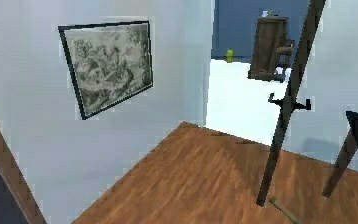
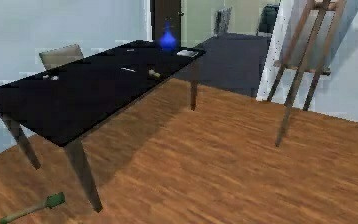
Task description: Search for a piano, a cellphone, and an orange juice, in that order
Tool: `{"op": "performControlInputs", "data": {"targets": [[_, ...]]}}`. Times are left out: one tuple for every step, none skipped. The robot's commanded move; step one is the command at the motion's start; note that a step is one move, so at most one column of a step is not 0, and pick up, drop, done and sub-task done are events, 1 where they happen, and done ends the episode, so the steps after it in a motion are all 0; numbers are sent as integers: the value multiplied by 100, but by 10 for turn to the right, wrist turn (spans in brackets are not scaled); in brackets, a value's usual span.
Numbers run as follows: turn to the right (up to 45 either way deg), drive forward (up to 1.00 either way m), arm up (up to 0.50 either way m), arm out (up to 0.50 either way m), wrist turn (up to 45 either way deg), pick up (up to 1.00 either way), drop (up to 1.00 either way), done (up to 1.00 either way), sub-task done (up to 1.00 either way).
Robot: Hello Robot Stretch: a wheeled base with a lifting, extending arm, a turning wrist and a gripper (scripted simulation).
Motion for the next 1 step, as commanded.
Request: {"op": "performControlInputs", "data": {"targets": [[0,100,0,0,0,0,0,0,0]]}}
